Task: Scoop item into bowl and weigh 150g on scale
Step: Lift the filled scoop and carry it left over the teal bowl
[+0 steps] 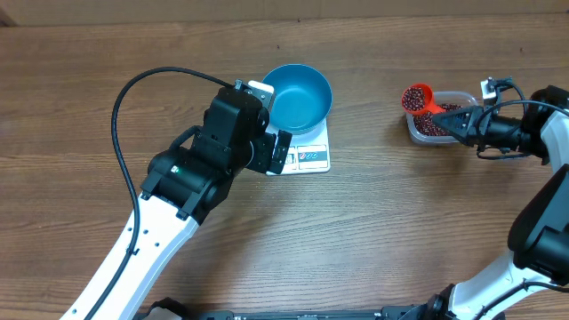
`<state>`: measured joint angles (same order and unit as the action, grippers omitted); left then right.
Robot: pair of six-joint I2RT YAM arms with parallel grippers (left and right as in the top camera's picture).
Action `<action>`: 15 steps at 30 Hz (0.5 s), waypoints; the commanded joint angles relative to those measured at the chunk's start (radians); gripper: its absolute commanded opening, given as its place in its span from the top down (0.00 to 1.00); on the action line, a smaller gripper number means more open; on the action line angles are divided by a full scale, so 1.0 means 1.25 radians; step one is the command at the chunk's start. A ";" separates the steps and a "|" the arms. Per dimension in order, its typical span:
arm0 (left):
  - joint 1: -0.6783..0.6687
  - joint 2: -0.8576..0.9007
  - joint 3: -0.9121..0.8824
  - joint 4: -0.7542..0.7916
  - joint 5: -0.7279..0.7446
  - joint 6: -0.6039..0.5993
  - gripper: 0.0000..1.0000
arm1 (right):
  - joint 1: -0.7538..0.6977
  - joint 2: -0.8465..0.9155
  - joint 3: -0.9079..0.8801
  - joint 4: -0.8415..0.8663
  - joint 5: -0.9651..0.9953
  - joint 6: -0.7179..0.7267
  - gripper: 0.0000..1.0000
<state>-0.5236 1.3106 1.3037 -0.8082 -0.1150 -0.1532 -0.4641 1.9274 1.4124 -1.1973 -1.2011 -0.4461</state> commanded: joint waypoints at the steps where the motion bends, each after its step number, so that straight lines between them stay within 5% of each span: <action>1: 0.001 -0.012 0.016 0.001 0.007 0.015 0.00 | 0.018 0.005 -0.004 -0.002 -0.050 -0.013 0.96; 15: 0.001 -0.012 0.016 0.001 0.007 0.015 0.00 | 0.094 0.005 -0.004 -0.004 -0.082 -0.013 0.96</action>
<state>-0.5236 1.3106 1.3037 -0.8082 -0.1150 -0.1532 -0.3637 1.9278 1.4124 -1.2041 -1.2682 -0.4461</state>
